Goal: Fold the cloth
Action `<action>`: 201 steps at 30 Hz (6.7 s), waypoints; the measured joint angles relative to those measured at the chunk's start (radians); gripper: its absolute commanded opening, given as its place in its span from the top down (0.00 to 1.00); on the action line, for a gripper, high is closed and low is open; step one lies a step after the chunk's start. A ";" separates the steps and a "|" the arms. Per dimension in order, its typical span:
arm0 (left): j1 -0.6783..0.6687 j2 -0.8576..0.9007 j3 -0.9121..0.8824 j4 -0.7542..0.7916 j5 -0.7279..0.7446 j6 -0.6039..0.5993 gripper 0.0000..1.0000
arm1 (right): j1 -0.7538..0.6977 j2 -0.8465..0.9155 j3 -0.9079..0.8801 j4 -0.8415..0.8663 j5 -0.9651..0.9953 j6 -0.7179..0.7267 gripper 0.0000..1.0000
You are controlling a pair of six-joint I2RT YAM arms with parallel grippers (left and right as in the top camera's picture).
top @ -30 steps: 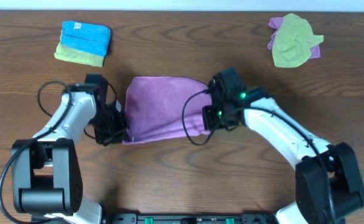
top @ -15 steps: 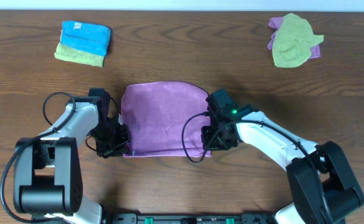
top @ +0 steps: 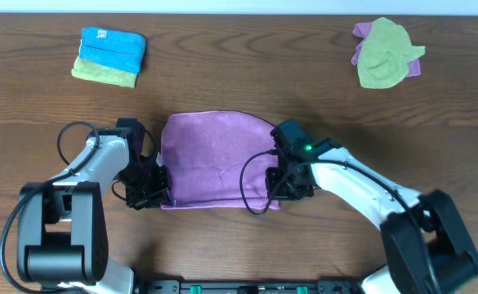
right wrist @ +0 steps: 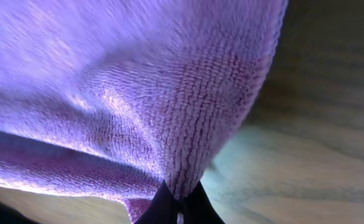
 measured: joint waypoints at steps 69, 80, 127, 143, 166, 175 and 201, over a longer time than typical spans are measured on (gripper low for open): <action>-0.085 0.122 0.142 0.749 -0.294 -0.519 0.94 | -0.144 0.251 0.129 0.694 0.165 0.034 0.99; -0.091 0.122 0.142 0.753 -0.327 -0.519 0.94 | -0.143 0.274 0.131 0.695 0.167 0.028 0.89; -0.070 0.119 0.142 0.751 -0.190 -0.631 0.94 | -0.179 0.089 0.133 0.474 0.132 0.190 0.39; -0.070 0.178 0.143 0.752 -0.176 -0.646 0.94 | -0.178 0.257 0.133 0.569 0.057 0.282 0.38; -0.070 0.179 0.143 0.752 -0.176 -0.646 0.94 | -0.138 0.308 0.145 0.710 -0.007 0.361 0.37; -0.070 0.179 0.143 0.752 -0.177 -0.646 0.94 | -0.138 0.325 0.150 0.732 -0.001 0.375 0.44; -0.142 0.184 0.153 0.752 -0.188 -0.623 0.94 | -0.170 0.086 0.145 0.545 -0.022 0.254 0.99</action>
